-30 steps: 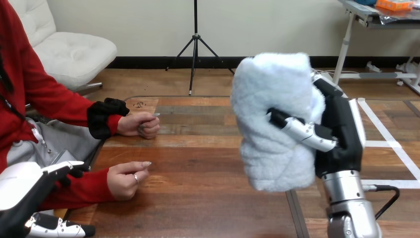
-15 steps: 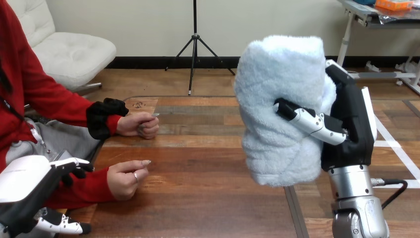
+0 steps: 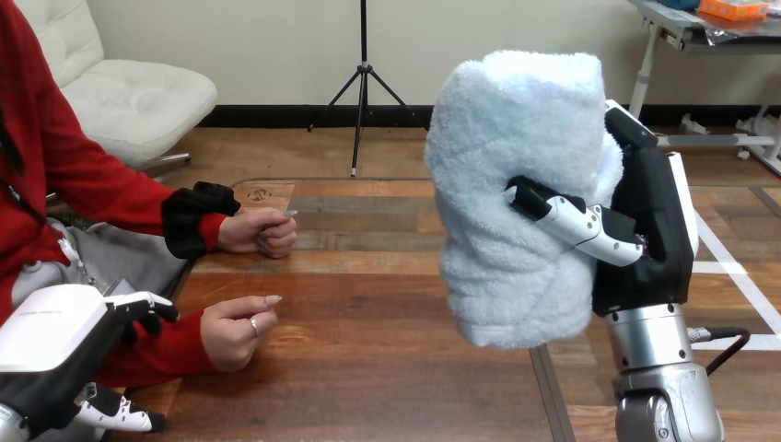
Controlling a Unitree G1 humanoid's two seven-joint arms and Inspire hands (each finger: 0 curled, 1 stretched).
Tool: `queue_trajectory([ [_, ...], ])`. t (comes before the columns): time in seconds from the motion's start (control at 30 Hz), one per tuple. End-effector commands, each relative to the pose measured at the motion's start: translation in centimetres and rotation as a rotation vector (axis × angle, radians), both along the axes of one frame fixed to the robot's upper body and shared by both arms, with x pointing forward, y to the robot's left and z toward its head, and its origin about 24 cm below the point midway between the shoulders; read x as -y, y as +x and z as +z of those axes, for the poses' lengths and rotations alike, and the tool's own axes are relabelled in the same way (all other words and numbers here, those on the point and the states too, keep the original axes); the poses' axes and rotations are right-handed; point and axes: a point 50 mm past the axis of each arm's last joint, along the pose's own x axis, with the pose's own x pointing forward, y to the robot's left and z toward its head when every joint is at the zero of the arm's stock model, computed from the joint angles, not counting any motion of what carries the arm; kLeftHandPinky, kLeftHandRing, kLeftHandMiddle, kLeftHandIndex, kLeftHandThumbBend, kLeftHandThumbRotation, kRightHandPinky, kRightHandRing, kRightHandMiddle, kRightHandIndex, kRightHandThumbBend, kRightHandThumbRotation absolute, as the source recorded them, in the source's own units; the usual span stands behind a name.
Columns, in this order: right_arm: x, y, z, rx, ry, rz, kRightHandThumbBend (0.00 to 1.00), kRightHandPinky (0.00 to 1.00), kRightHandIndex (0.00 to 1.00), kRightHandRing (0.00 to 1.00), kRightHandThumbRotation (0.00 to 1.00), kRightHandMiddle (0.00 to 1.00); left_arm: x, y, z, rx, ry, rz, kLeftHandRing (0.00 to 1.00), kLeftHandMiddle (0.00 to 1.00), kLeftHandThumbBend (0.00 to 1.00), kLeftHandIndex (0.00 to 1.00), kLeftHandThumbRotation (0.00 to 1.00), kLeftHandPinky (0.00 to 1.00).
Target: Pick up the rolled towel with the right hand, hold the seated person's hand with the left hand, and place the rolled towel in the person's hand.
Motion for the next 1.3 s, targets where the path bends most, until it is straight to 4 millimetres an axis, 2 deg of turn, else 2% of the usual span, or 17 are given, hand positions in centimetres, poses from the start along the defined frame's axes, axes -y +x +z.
queue_trajectory([
  [0.0, -0.5, -0.1, 2.2, 0.098, 0.048, 0.02, 0.81, 0.33, 0.45, 0.39, 0.0, 0.45, 0.7, 1.5, 1.8, 0.103, 0.03, -0.04, 0.67, 0.71, 1.0, 0.72, 0.04, 0.59],
  [0.37, -0.6, -0.3, 2.5, 0.099, 0.047, 0.027, 0.81, 0.33, 0.44, 0.39, 0.0, 0.45, 0.5, 1.9, 1.3, 0.145, 0.089, -0.002, 0.73, 0.77, 1.0, 0.79, 0.14, 0.65],
  [0.83, -0.7, -0.1, 2.4, 0.109, 0.046, 0.051, 0.79, 0.33, 0.45, 0.39, 0.0, 0.45, 0.0, 2.8, 0.6, 0.179, 0.129, 0.028, 0.81, 0.83, 1.0, 0.86, 0.17, 0.73],
  [1.27, -0.9, -0.1, 2.1, 0.107, 0.036, 0.073, 0.78, 0.31, 0.45, 0.38, 0.0, 0.45, -0.6, 3.9, 0.3, 0.201, 0.179, 0.045, 0.87, 0.88, 1.0, 0.91, 0.25, 0.81],
])
